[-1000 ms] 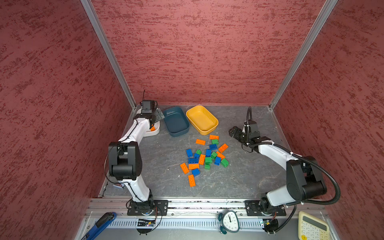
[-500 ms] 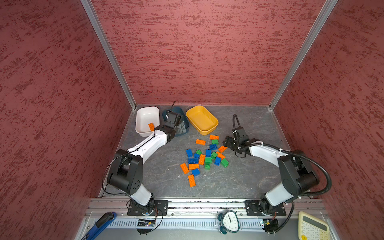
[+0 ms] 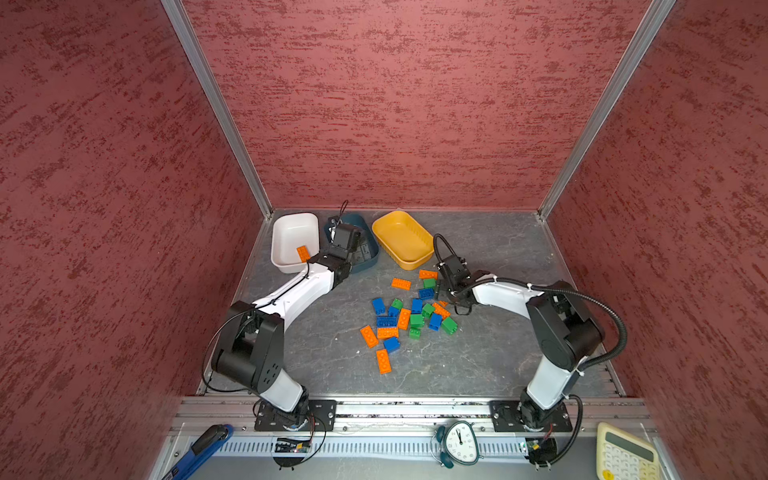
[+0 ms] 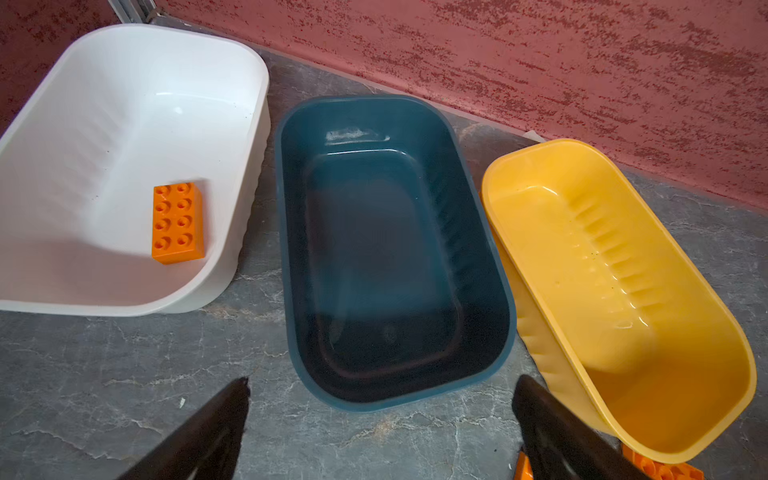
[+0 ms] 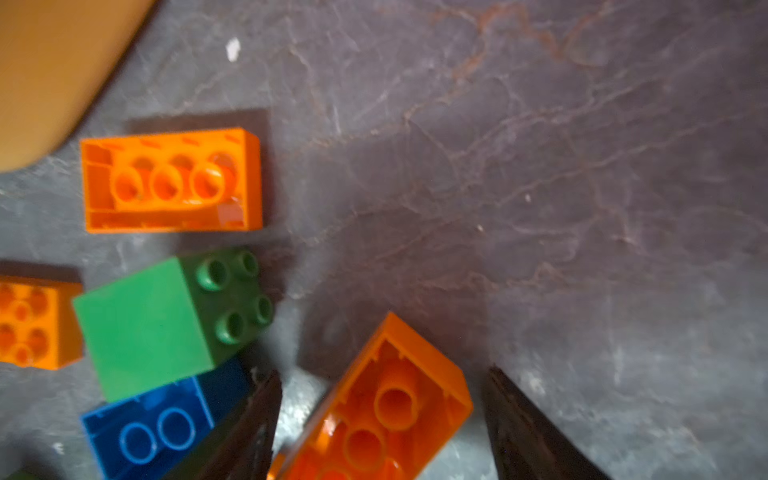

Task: Sort the legos into containers by color
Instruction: 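Release orange brick into white bin with left gripper while right gripper lowers to pile, then grasp another orange brick from pile with left gripper and lift it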

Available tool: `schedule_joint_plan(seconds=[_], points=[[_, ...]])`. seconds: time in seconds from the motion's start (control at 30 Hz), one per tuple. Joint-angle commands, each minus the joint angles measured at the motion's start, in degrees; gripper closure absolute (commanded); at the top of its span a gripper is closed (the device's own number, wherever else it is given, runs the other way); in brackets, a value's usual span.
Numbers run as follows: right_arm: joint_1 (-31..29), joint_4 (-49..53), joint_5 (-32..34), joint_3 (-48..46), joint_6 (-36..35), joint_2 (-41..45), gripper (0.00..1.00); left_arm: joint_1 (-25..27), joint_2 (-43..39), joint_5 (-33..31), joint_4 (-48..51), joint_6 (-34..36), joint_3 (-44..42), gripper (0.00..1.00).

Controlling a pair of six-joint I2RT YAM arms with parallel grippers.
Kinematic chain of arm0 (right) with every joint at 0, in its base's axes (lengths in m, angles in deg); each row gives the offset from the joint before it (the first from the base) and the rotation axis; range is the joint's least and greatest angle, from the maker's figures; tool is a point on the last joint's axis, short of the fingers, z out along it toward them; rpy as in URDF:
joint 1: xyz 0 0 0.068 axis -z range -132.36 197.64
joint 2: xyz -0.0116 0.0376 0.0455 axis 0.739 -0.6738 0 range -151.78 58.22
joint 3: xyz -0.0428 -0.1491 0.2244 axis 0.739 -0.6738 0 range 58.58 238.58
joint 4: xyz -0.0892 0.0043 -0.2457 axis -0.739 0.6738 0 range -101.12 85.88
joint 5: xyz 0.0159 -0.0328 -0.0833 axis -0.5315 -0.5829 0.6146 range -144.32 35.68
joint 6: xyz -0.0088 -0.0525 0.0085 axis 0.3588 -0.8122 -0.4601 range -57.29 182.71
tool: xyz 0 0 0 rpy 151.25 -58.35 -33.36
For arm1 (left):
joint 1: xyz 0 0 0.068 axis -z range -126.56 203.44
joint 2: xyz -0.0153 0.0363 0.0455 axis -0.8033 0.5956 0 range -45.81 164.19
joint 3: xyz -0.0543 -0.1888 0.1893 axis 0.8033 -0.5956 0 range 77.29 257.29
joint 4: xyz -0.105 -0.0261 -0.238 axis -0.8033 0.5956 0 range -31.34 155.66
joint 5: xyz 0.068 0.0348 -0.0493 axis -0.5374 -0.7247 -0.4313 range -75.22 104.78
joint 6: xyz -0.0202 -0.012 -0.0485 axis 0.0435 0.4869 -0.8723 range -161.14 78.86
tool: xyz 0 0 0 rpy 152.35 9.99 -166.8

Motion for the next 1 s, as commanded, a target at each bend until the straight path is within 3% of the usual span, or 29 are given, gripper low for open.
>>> schedule_joint_plan(seconds=[0.0,0.2,0.4,0.73,0.87,0.97], points=[[-0.9,4.8,3.7,-1.2,-0.9,2.2,0.26,0.2,-1.8,-2.2,-1.1,0.1,-1.0,0.01],[-1.1,5.3,1.5,-4.7,-3.5,4.2,0.37,0.2,-1.7,-3.8,0.3,-2.0,-1.1,0.01],[-1.2,1.1,-0.7,-4.3,-10.4,4.0,0.57,0.2,0.2,0.2,3.6,-3.3,1.2,0.01],[-1.5,-6.7,-0.4,-5.4,-20.9,10.9,0.77,0.1,-0.6,18.9,1.0,0.5,1.8,0.01],[-1.7,-13.7,-5.8,-6.3,-25.5,14.8,0.78,0.1,-0.3,28.6,1.8,1.6,3.9,0.01],[-1.8,-21.7,-12.6,-8.3,-29.1,17.4,0.78,1.0,-0.8,30.6,3.1,0.9,5.1,0.01]])
